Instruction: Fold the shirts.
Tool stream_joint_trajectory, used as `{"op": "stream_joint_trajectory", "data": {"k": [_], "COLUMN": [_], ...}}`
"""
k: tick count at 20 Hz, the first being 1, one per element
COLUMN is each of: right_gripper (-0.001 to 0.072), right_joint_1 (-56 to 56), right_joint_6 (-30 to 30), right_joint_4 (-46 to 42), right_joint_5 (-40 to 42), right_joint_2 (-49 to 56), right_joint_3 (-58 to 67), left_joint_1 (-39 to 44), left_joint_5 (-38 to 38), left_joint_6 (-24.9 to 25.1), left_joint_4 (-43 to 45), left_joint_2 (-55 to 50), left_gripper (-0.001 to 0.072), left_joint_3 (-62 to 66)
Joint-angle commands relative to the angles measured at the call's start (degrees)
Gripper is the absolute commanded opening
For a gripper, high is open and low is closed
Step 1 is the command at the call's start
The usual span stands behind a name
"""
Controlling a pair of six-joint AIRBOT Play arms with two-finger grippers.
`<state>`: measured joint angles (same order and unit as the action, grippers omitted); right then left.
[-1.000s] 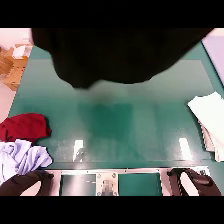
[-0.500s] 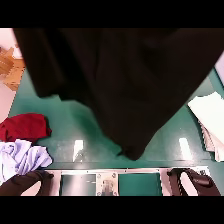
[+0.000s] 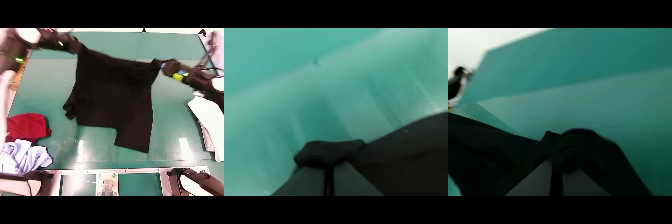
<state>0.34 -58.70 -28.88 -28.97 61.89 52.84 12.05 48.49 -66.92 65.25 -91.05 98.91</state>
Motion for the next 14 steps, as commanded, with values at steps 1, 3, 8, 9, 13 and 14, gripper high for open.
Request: {"op": "stream_joint_trajectory", "data": {"k": [1,3,8,9,13,14], "right_gripper": [0.0023,0.0156,0.0302,0.0301,0.0302,0.0303], "right_joint_1": [-0.4,-3.1,-20.0,-23.4,-28.6,-27.9], "right_joint_6": [1.3,1.3,1.3,1.0,-1.1,-1.0], "right_joint_4": [-0.1,-0.2,-2.0,-3.6,-10.2,-10.1], "right_joint_5": [4.3,0.7,-21.1,-25.8,-30.3,-29.5], "right_joint_2": [14.1,16.4,12.6,12.2,12.5,13.3], "right_joint_3": [0.3,0.6,1.1,0.7,-7.6,-9.8], "left_joint_1": [0.0,0.0,-4.5,-6.2,-11.9,-12.7], "left_joint_5": [-6.0,-5.3,13.7,18.4,30.7,32.7], "left_joint_6": [1.2,1.2,0.3,-1.5,-6.0,-6.6], "left_joint_4": [-4.8,-4.2,-3.5,-3.5,-4.5,-4.5], "left_joint_2": [-11.6,-12.2,-12.1,-12.1,-12.1,-12.1], "left_gripper": [0.0024,0.0422,0.0717,0.0717,0.0717,0.0717], "left_joint_3": [-0.5,-0.4,10.6,13.3,17.6,17.3]}}
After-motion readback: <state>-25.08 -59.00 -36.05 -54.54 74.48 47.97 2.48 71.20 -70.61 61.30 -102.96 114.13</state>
